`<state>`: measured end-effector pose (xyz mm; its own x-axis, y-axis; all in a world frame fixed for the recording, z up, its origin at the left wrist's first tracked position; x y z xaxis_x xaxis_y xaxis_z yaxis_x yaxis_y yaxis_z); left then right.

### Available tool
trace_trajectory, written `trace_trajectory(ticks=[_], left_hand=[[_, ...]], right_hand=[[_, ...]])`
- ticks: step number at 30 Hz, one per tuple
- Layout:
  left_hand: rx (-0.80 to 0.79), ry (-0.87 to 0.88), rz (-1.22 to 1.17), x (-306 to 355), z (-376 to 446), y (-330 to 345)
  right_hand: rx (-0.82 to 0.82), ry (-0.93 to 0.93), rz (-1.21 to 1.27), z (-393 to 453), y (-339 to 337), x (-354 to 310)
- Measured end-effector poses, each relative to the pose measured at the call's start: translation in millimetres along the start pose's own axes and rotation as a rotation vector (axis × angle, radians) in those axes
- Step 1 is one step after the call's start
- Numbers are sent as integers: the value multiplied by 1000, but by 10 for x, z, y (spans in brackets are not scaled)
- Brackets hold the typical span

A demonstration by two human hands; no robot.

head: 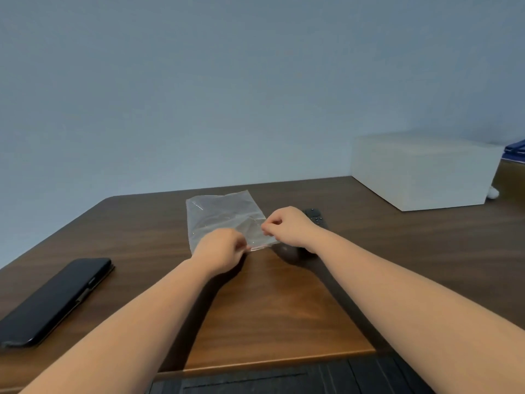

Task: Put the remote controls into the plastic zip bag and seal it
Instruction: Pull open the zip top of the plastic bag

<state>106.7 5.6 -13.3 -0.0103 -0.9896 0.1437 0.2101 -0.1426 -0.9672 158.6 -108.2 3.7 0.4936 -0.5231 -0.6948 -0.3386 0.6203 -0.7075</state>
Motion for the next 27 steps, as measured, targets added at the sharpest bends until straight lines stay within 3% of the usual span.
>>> trace_trajectory(ticks=[6, 9, 12, 14, 21, 27], left_hand=[[-88, -114, -108, -141, 232, 48], [86, -171, -210, -167, 281, -131], [325, -195, -359, -135, 229, -276], [374, -155, -388, -54, 218, -226], [362, -64, -429, -65, 316, -128], [309, -12, -439, -88, 325, -118]], right_hand=[[241, -61, 59, 95, -92, -77], [341, -52, 197, 93, -94, -3], [245, 4, 288, 110, 88, 113], [152, 51, 345, 137, 202, 177], [117, 107, 479, 231, 284, 281], [150, 79, 427, 263, 264, 289]])
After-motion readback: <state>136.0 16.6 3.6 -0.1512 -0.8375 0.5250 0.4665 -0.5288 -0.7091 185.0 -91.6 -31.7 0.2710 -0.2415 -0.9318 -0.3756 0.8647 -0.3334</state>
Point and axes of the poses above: each hand's wrist, its own z-axis towards the middle knuckle, its own y-axis out of the palm, x = y × z, the point moved 10 cm from there along z, towards the middle knuckle, and after that the axes turned 3 degrees about -x, right-handed, at the moved point
